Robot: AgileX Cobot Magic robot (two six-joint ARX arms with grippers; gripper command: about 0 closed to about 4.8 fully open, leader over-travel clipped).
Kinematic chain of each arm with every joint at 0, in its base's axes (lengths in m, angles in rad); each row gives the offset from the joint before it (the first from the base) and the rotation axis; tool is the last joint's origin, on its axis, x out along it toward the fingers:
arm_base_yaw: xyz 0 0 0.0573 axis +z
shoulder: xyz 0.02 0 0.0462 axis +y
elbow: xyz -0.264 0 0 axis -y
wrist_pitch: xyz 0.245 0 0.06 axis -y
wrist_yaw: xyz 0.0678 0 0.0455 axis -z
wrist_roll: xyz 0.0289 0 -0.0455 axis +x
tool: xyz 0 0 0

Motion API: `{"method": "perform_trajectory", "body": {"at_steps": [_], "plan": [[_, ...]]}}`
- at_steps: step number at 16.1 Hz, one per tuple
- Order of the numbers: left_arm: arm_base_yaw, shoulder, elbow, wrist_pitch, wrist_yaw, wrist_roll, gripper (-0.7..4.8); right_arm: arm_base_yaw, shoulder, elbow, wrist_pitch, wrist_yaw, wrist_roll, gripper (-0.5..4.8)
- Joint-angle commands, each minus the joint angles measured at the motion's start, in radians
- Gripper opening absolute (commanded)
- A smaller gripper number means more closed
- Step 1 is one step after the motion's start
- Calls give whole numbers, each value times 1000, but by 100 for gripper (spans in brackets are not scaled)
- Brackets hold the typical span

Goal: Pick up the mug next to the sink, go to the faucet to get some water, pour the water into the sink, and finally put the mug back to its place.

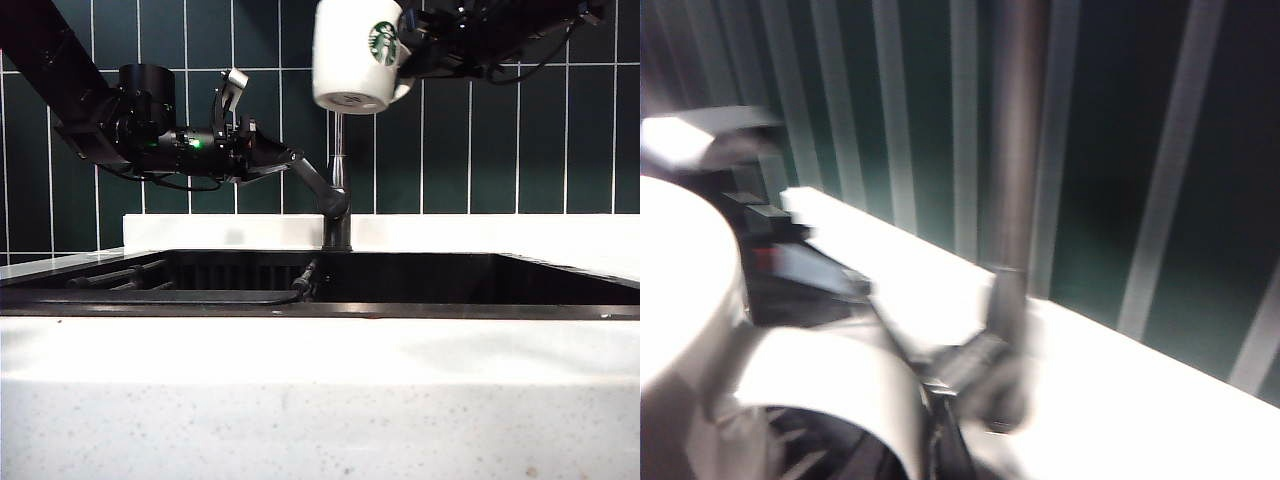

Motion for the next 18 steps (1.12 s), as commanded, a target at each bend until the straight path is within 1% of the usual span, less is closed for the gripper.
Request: {"method": "perform_trajectory", "body": {"at_steps": [1, 3, 5, 7, 8, 10, 12, 14, 16, 17, 18], "plan": [[-4, -9, 8, 35, 64, -16, 128, 8, 2, 25, 61, -11, 18, -1], [-6, -9, 8, 35, 64, -18, 128, 8, 32, 76, 37, -11, 19, -1], [-11, -9, 8, 35, 66, -33, 128, 8, 61, 140, -29, -20, 19, -1], [-12, -9, 8, 35, 143, -43, 119, 8, 66, 161, -66, -27, 18, -1], [-12, -9, 8, 35, 166, -59, 120, 8, 66, 161, -72, -27, 18, -1], [-12, -9, 8, 35, 195, -61, 120, 8, 66, 161, -83, -28, 18, -1], [-11, -9, 8, 35, 184, -57, 120, 8, 66, 161, -97, -37, 13, -1], [-11, -9, 8, 35, 111, -47, 120, 8, 66, 161, -104, -43, 11, -1], [-11, -8, 8, 34, 32, -3, 120, 8, 66, 161, -104, -49, 10, -1], [-11, -8, 8, 31, 13, 5, 120, 8, 66, 161, -105, -50, 10, -1], [-11, -8, 8, 12, 8, 34, 120, 8, 66, 161, -107, -50, 10, -1]]}}
